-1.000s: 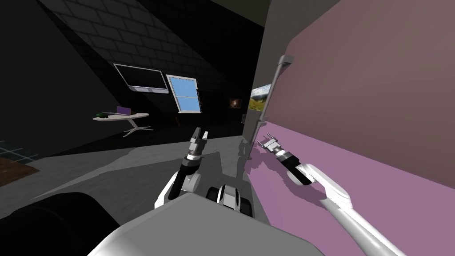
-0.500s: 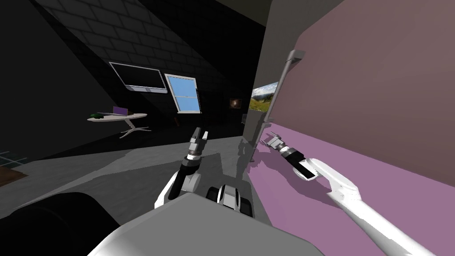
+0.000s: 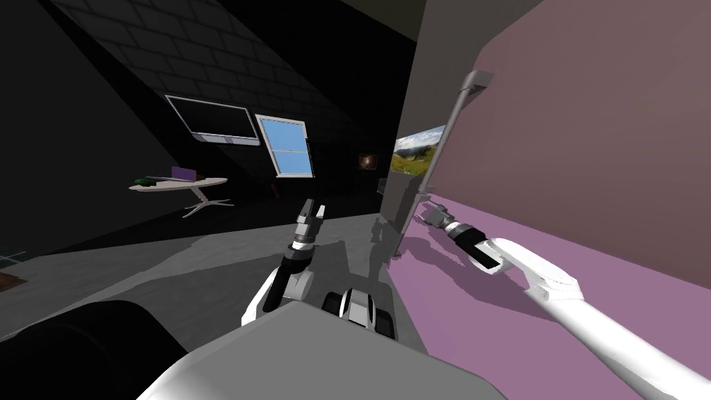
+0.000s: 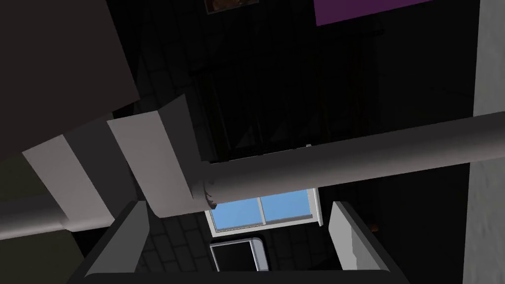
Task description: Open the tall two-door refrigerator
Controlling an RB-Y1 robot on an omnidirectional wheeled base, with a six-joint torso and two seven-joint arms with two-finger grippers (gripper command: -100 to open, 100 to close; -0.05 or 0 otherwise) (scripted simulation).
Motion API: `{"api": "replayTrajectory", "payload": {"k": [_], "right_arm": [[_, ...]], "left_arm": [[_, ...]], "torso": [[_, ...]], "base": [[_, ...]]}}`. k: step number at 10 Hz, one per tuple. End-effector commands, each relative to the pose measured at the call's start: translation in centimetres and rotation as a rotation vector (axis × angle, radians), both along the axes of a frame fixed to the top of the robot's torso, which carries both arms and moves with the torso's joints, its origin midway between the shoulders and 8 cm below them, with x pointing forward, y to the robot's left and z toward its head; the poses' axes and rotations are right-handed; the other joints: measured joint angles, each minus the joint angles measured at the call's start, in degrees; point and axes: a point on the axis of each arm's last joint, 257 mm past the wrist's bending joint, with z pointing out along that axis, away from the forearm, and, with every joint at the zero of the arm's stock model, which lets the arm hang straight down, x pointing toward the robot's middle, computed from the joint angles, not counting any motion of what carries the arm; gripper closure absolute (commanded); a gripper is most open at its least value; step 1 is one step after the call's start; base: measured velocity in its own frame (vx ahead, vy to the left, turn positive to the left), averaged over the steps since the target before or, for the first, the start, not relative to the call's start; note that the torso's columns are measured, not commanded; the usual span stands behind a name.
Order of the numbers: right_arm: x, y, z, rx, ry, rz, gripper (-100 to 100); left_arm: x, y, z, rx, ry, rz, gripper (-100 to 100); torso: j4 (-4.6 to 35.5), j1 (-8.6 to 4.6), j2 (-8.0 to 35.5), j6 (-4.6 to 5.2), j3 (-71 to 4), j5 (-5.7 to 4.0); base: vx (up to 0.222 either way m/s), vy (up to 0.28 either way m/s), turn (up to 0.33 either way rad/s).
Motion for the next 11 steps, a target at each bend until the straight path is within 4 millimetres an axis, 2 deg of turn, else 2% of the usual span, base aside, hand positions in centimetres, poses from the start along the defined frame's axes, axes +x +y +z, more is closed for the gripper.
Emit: {"api": "replayTrajectory", "payload": {"k": [1, 4, 6, 7, 8, 11], "right_arm": [[0.8, -2.2, 1.2, -0.115, -0.037, -0.046, -100], [1.6, -4.4, 2.9, -0.231, -0.075, -0.095, -100], [1.3, -3.8, 2.6, -0.209, -0.068, -0.086, -100], [1.3, -3.8, 2.6, -0.209, -0.068, -0.085, 100], [0.6, -1.1, 3.0, -0.207, -0.080, -0.020, 100], [-0.7, 2.8, 3.0, -0.204, -0.087, 0.080, 100]], "left_arm": [[0.0, 0.0, 0.0, 0.000, 0.000, 0.000, 0], [0.0, 0.0, 0.0, 0.000, 0.000, 0.000, 0], [0.0, 0.0, 0.0, 0.000, 0.000, 0.000, 0], [0.0, 0.0, 0.0, 0.000, 0.000, 0.000, 0], [0.0, 0.0, 0.0, 0.000, 0.000, 0.000, 0], [0.0, 0.0, 0.0, 0.000, 0.000, 0.000, 0]], "torso": [[0.0, -0.06, 0.0, 0.02, 0.0, -0.01], [0.0, 0.00, 0.0, 0.00, 0.0, 0.00], [0.0, -0.05, 0.0, 0.00, 0.0, -0.02], [0.0, -0.08, 0.1, 0.01, 0.1, -0.02], [-0.1, -0.08, 0.0, 0.02, 0.0, -0.10], [-0.1, -0.03, 0.0, 0.02, 0.0, -0.08]], "base": [[0.038, 0.054, -0.013], [0.050, 0.046, -0.010], [0.011, 0.011, -0.002], [0.008, 0.000, 0.002], [-0.104, -0.022, 0.062], [-0.221, 0.024, 0.080]]}}
